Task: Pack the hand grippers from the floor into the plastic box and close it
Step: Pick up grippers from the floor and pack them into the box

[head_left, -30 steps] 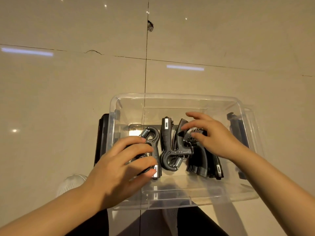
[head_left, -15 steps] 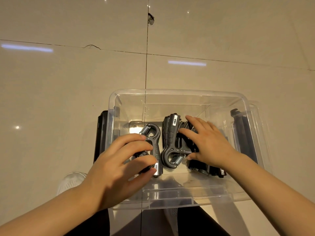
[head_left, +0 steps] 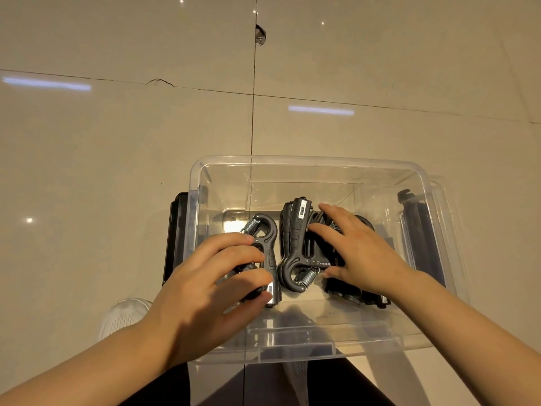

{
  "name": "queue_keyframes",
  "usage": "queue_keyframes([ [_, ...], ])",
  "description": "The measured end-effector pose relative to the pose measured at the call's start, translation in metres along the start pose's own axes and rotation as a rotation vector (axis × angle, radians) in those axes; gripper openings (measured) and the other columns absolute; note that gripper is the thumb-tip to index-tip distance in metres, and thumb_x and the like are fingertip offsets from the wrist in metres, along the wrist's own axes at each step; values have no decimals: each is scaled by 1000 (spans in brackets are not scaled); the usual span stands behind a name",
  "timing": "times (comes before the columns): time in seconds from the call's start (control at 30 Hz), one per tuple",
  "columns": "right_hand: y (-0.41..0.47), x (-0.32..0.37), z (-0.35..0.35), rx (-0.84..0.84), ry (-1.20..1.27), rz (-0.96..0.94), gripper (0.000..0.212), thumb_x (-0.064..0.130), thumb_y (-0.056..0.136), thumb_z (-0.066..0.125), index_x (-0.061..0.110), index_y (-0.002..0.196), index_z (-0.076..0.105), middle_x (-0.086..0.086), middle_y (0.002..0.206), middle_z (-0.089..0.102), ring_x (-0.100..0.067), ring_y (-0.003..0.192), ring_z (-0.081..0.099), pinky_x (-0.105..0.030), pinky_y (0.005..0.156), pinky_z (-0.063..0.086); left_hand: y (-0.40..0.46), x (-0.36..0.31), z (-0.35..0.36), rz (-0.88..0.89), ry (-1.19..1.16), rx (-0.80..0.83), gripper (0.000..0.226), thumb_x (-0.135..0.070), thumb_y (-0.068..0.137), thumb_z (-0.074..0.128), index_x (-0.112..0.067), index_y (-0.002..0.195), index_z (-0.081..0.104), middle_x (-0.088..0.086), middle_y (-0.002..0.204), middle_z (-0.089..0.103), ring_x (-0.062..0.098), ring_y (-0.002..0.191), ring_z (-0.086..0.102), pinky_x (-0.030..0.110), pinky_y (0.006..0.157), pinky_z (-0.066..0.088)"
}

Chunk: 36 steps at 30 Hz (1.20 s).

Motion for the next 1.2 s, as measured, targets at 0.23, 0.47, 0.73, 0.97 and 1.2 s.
queue_keyframes([
  [0.23, -9, 9, -34, -88, 394, 116, 69, 47, 81, 66, 36, 141, 33, 11, 156, 11, -10, 138, 23, -33, 111, 30, 6, 4, -5, -80, -61, -28, 17, -32, 85, 62, -24, 100, 57, -7, 108, 55, 19, 110, 55, 33, 88, 46],
  [0.47, -20, 66, -61, -14, 827, -141, 60, 38, 80, 73, 38, 133, 46, 22, 132, 48, 0, 127, 43, -26, 105, 37, 25, -5, -28, -145, -193, -256, 18, -31, 81, 64, -23, 96, 60, -4, 104, 50, 15, 118, 49, 26, 99, 39],
  [0.73, -11, 74, -52, 15, 759, -157, 60, 47, 75, 73, 38, 129, 50, 20, 128, 53, 1, 122, 48, -30, 103, 42, 13, -8, -23, -61, -262, -180, 20, -32, 87, 62, -20, 101, 57, 1, 109, 47, 20, 125, 46, 31, 96, 44],
  [0.97, -11, 78, -36, 119, 714, -126, 47, 36, 83, 69, 46, 124, 47, 15, 102, 64, -11, 88, 64, -37, 84, 50, 1, 1, -23, -160, -327, -145, 15, -30, 89, 56, -21, 100, 55, 0, 123, 44, 21, 133, 39, 26, 101, 38],
  [1.2, -7, 77, -71, -241, 235, -233, 53, 22, 78, 74, 33, 122, 47, 9, 89, 69, -12, 76, 64, -23, 65, 43, -15, 7, -16, -115, -82, -29, 39, -53, 83, 59, -26, 110, 51, 0, 132, 44, 27, 137, 30, 48, 110, 28],
])
Point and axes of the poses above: each hand's wrist, its own y-axis towards the middle knuckle, its own z-axis out of the palm, x = y × z, the point moved 7 cm from there along y, towards the middle knuckle
